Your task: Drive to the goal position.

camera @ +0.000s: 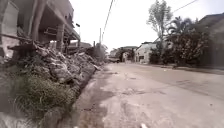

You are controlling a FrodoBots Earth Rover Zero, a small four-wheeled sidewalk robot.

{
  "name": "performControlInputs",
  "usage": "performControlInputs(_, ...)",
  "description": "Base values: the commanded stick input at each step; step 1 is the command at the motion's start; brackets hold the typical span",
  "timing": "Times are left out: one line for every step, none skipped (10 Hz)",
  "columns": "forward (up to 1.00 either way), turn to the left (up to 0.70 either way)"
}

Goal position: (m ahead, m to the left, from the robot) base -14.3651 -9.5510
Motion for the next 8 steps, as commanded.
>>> performControlInputs(0.05, 0.0)
performControlInputs(0.05, 0.0)
performControlInputs(0.05, 0.0)
performControlInputs(0.05, 0.0)
performControlInputs(0.05, 0.0)
performControlInputs(0.04, 0.0)
performControlInputs(0.04, 0.0)
performControlInputs(0.04, 0.0)
